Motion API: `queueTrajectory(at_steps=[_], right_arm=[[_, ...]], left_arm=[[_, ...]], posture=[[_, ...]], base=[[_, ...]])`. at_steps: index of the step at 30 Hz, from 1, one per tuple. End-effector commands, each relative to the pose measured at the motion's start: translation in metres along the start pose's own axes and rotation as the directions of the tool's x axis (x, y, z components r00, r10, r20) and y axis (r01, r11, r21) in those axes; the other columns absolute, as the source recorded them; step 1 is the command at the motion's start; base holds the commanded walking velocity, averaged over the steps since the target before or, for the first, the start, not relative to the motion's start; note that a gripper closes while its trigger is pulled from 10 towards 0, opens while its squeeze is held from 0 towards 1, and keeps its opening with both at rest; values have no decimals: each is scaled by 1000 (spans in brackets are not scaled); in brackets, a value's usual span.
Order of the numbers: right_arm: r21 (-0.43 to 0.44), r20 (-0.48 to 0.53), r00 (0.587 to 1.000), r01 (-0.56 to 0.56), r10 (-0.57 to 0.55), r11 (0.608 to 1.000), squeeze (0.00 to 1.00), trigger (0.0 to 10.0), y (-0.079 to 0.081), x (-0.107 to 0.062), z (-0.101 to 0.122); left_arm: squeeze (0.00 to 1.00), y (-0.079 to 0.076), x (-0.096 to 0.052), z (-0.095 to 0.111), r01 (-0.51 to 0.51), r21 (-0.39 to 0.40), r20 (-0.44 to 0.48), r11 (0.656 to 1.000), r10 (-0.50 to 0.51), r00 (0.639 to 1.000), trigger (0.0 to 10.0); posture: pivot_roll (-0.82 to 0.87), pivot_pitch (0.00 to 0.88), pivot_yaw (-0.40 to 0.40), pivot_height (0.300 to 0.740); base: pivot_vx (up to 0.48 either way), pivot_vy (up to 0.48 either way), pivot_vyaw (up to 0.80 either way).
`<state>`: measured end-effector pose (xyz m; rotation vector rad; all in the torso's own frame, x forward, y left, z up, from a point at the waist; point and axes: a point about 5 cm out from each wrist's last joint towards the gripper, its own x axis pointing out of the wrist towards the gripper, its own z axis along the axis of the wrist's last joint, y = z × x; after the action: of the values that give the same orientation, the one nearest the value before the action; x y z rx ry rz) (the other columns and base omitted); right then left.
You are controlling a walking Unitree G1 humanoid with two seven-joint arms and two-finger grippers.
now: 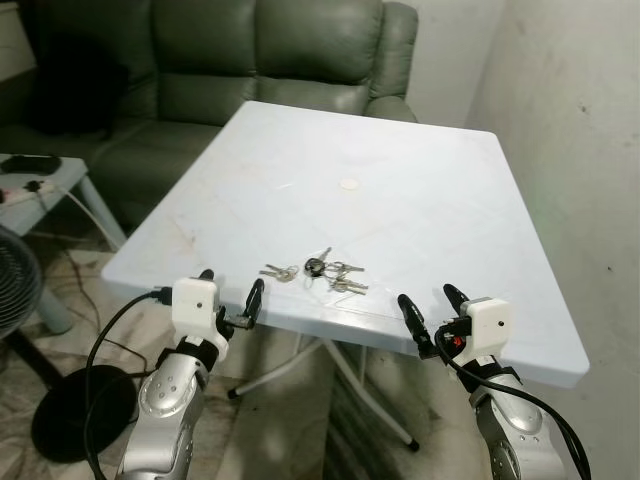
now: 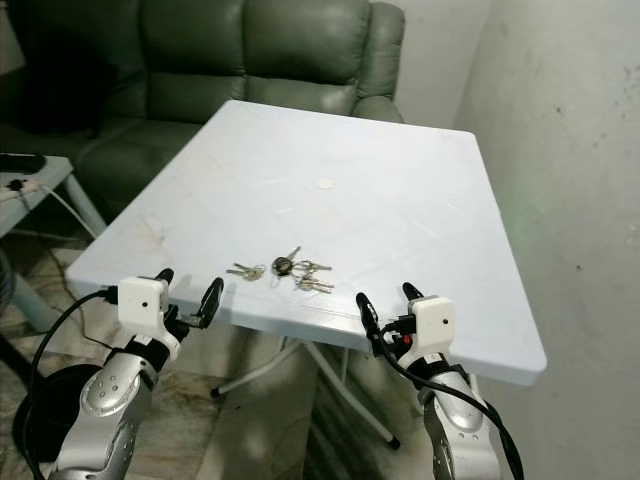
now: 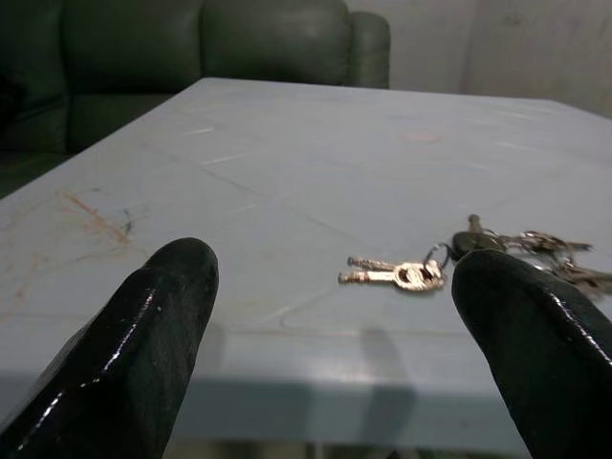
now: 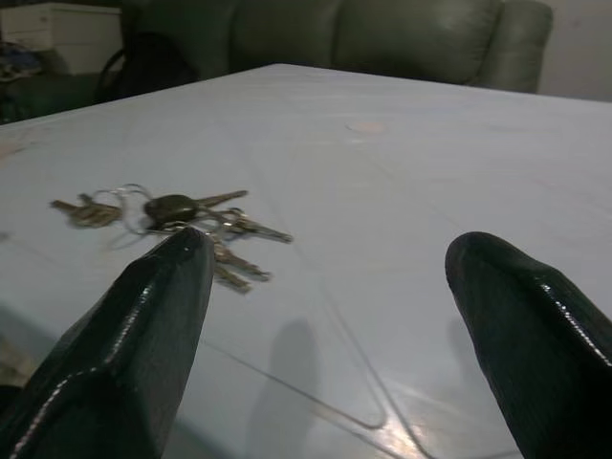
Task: Hang keys on a hook
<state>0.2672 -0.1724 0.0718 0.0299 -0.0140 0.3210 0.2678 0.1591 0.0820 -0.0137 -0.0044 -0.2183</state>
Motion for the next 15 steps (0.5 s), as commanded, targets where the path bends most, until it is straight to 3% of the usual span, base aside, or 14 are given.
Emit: queueTrajectory(at_steps=[1, 15], right_arm=[[-32, -2, 1000, -25, 25, 999, 0, 10000, -3, 4, 3], [-50, -3, 999, -36, 36, 998, 0, 10000, -8, 8, 6]], left_arm=[[0, -4, 1, 7, 35, 28, 35, 999, -35, 999, 10000], [0, 0, -1, 4, 19, -20, 21, 1000, -18, 1000, 10000]], posture=[[44, 0, -19, 740], [52, 0, -30, 740]], base=[[0, 0, 0], [0, 0, 0]])
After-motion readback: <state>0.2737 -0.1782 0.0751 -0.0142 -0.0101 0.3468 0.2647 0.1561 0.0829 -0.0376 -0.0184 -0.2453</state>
